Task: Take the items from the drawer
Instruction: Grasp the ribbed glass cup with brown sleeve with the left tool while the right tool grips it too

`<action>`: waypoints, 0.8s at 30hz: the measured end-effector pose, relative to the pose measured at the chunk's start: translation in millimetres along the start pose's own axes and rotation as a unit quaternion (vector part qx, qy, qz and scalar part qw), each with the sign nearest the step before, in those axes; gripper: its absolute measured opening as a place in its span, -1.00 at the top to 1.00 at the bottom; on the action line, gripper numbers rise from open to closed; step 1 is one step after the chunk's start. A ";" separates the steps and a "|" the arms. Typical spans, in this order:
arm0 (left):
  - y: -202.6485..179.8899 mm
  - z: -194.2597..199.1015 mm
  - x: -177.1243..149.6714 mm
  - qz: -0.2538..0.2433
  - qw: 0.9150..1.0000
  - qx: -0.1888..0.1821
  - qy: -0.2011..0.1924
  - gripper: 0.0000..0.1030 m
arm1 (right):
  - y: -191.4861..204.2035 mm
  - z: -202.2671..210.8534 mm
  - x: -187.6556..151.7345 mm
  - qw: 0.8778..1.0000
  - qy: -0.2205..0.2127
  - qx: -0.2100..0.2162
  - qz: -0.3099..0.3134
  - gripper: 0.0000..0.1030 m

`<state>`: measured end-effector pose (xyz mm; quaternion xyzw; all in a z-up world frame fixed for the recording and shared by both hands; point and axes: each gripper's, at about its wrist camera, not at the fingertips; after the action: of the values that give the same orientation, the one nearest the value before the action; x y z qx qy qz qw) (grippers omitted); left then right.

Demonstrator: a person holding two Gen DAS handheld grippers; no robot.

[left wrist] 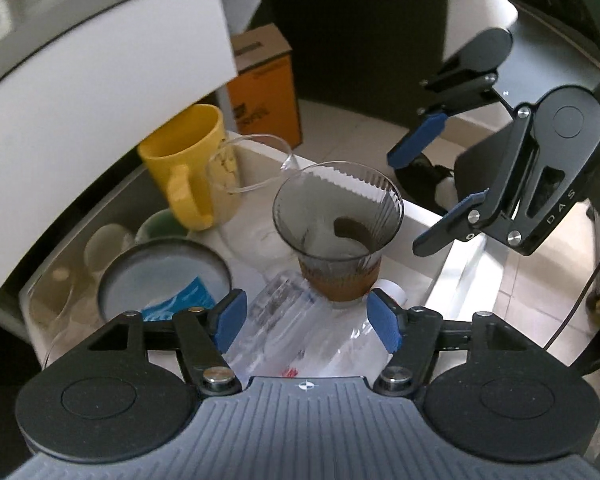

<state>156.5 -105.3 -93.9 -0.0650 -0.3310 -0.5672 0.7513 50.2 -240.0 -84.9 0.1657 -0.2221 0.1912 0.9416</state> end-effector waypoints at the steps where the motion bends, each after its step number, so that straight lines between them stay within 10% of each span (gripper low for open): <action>1: 0.7 -3.4 0.9 -0.002 1.000 -0.004 0.000 -0.34 | -0.4 -2.0 0.8 1.000 0.001 0.002 0.006 -0.49; 24: 3.0 -41.5 11.5 -0.042 0.997 -0.057 -0.009 0.03 | -11.2 -22.7 4.4 0.997 -0.017 0.040 0.056 -0.28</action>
<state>178.4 -133.1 -118.6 -0.0986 -0.3074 -0.6155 0.7190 66.8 -239.5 -104.6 0.1936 -0.2392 0.2499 0.9181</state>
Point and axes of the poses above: each gripper's, at about its wrist camera, not at the fingertips, and z roughly against the way its jaws point, y to its left, x to its top, and after that the axes turned 15 degrees about -z, right-handed
